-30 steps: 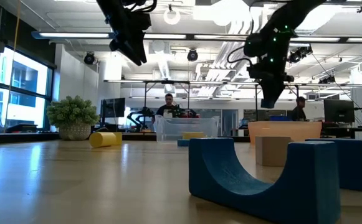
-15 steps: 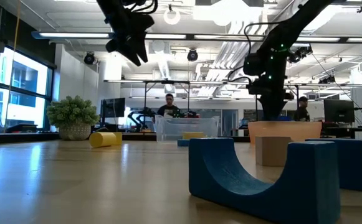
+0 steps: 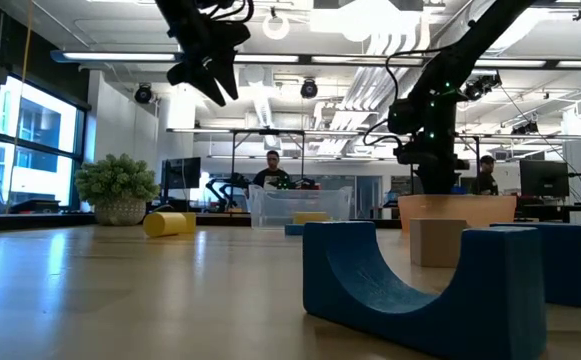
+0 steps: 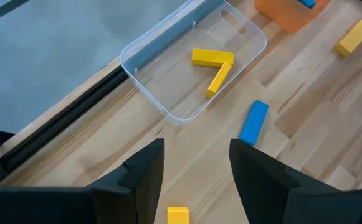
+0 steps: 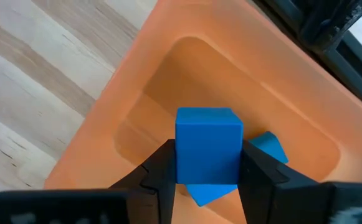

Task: Sort & place blocks by color
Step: Put the blue block into the orange bin, then put the yellow block into the transparent bin

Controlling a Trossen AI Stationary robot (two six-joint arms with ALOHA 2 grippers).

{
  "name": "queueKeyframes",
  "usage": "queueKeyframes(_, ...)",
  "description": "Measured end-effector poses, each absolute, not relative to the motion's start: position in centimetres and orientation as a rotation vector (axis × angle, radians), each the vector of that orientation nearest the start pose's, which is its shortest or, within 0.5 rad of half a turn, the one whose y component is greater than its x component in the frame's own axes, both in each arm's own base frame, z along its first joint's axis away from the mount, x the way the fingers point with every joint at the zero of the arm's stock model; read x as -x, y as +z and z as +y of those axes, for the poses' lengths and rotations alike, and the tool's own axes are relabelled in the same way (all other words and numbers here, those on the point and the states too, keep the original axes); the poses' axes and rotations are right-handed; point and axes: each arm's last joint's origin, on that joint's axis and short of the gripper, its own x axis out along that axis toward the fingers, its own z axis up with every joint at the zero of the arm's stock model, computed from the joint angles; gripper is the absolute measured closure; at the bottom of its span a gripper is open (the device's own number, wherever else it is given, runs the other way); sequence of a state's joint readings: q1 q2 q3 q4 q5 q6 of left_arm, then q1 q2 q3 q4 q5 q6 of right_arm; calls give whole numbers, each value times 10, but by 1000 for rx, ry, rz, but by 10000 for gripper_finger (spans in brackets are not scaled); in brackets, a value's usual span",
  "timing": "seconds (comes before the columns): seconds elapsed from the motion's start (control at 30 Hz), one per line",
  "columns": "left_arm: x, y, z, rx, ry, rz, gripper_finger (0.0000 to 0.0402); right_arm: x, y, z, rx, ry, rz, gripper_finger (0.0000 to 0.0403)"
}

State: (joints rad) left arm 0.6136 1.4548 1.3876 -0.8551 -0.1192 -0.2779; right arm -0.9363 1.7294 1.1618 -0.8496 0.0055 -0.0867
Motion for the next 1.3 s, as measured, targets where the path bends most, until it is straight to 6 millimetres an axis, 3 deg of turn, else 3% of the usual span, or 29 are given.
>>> queueKeyframes(0.43,-240,332,173,535,837,792,231,-188,190,-256,-530,-693,1336,194)
queueKeyframes(0.63,-239,332,174,546,873,782,231,-193,205,-263,-512,-706,1299,191)
queueKeyframes(0.93,-230,328,180,636,944,805,217,-202,245,-275,-446,-715,1225,190)
queueKeyframes(1.1,-227,320,185,666,961,871,191,-207,265,-282,-416,-738,1159,190)
queueKeyframes(1.3,-234,303,186,763,895,973,181,-209,274,-285,-435,-780,1098,190)
